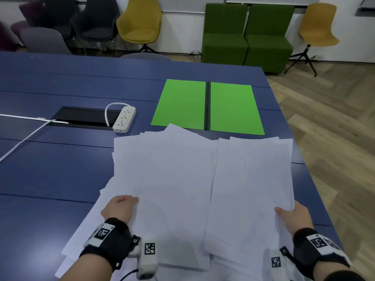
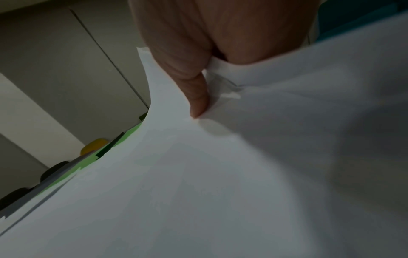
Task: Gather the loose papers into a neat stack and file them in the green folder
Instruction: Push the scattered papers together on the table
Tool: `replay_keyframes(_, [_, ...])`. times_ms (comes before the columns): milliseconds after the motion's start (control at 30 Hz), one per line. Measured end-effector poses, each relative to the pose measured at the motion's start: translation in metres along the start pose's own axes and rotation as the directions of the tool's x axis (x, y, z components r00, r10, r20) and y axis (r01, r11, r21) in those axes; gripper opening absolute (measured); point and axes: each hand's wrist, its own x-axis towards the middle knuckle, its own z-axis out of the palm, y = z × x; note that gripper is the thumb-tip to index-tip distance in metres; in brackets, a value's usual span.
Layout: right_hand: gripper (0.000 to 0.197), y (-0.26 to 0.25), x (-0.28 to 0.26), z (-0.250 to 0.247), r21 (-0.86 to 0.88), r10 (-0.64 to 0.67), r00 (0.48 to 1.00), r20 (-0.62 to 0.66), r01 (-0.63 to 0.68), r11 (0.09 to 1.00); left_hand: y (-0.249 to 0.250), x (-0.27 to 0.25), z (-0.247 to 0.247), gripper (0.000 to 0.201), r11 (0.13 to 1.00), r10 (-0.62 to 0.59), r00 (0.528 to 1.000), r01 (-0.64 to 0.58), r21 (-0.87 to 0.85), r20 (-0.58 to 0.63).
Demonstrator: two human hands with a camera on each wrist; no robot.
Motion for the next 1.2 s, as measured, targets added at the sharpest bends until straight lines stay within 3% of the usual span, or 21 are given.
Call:
replay_keyframes(100, [0.032, 0.001, -0.005, 0.001, 0.023, 0.001, 1.0, 0.001, -0.001, 1.0, 0.0, -0.013, 0.005, 0.03, 1.0, -0.011, 1.0, 0.01, -0.011, -0.023])
replay_keyframes(200, [0.031, 0.002, -0.01, -0.001, 0.048, -0.008, 1.0, 0.015, 0.007, 0.999, 0.002, -0.023, 0.007, 0.06, 0.996, -0.063, 0.997, 0.06, -0.06, -0.051])
replay_keyframes(333, [0.03, 0.0, -0.018, -0.006, 0.085, -0.002, 0.999, 0.043, -0.002, 0.996, 0.005, -0.019, 0.001, 0.09, 0.959, -0.219, 0.972, 0.231, -0.165, 0.087])
replay_keyframes(400, [0.03, -0.003, -0.022, -0.008, 0.111, -0.007, 0.999, 0.044, 0.002, 0.994, 0.005, -0.022, 0.0, 0.083, 0.971, -0.206, 0.952, 0.227, -0.073, 0.226])
replay_keyframes(467, [0.031, -0.004, -0.023, -0.01, 0.124, -0.009, 0.999, 0.045, 0.003, 0.992, 0.004, -0.023, 0.003, 0.065, 0.988, -0.137, 0.952, 0.152, -0.034, 0.273])
replay_keyframes(600, [0.031, -0.002, -0.017, -0.013, 0.122, 0.005, 1.0, 0.025, -0.008, 0.992, 0.015, -0.015, -0.005, 0.035, 0.996, 0.082, 0.981, -0.089, 0.032, 0.174])
replay_keyframes(733, [0.032, 0.001, -0.007, -0.018, 0.105, 0.012, 1.0, 0.016, -0.013, 0.994, 0.033, 0.005, -0.025, 0.029, 0.966, 0.209, 0.966, -0.228, 0.121, 0.151])
replay_keyframes(933, [0.033, -0.001, 0.003, -0.032, 0.177, 0.035, 0.999, -0.042, -0.027, 0.984, 0.064, 0.03, -0.029, 0.025, 0.936, 0.226, 0.928, -0.291, 0.198, 0.295])
replay_keyframes(1067, [0.037, -0.002, 0.017, -0.058, 0.247, 0.046, 0.991, -0.124, -0.014, 0.969, 0.066, 0.047, -0.012, 0.029, 0.92, 0.205, 0.929, -0.291, 0.262, 0.309])
replay_keyframes(1200, [0.024, -0.02, 0.012, -0.09, 0.414, 0.037, 0.975, -0.221, 0.059, 0.909, 0.059, 0.045, 0.009, 0.027, 0.904, 0.194, 0.944, -0.278, 0.324, 0.267])
